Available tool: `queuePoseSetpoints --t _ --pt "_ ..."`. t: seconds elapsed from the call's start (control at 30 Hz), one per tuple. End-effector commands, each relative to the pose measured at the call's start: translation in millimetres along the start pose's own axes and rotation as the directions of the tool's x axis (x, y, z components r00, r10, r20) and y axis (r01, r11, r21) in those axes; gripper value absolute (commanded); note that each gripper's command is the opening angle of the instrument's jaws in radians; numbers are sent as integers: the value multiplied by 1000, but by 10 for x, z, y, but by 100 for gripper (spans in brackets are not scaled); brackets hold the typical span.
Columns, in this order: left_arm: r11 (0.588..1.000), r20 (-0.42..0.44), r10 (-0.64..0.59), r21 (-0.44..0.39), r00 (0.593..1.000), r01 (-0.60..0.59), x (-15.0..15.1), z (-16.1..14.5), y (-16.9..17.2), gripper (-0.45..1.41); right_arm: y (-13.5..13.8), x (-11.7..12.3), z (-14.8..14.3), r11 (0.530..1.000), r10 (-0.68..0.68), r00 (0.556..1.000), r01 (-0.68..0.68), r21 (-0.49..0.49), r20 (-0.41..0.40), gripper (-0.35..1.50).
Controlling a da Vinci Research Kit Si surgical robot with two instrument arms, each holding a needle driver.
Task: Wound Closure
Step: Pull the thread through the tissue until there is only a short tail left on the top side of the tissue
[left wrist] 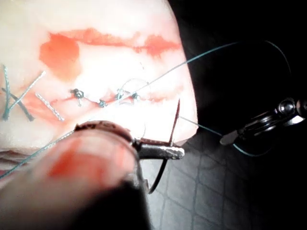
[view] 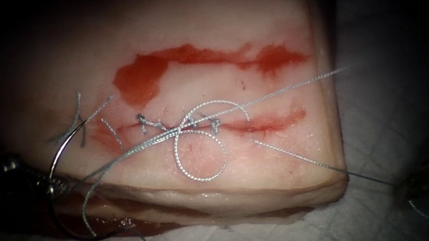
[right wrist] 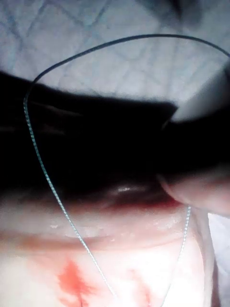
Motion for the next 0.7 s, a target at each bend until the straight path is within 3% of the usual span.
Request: queuePoseSetpoints --t 0.03,0.33,0.4,0.43,0.47,0.5,0.7 --pt "1000 0 1 1 1000 -1 0 3 7 -45 -24 -2 10 998 4 1000 -5 56 20 -35" --pt "1000 0 -2 2 1000 2 -1 5 4 -45 -92 19 29 986 -12 998 2 169 54 -35" --pt "1000 1 -1 2 1000 1 0 5 4 -45 -97 22 31 983 -102 991 87 165 85 -35" --pt "1000 1 -1 2 1000 1 0 5 5 -45 -96 22 29 977 -163 978 143 158 126 -5" --pt "1000 0 -1 2 1000 1 0 5 5 -45 -93 21 24 963 -243 956 218 156 166 37" --pt "1000 0 -1 2 1000 1 -1 5 5 -45 -89 19 18 956 -277 940 249 152 200 51" --pt "1000 0 0 2 1000 0 0 5 6 -45 -29 5 -49 930 -367 867 339 142 337 56"
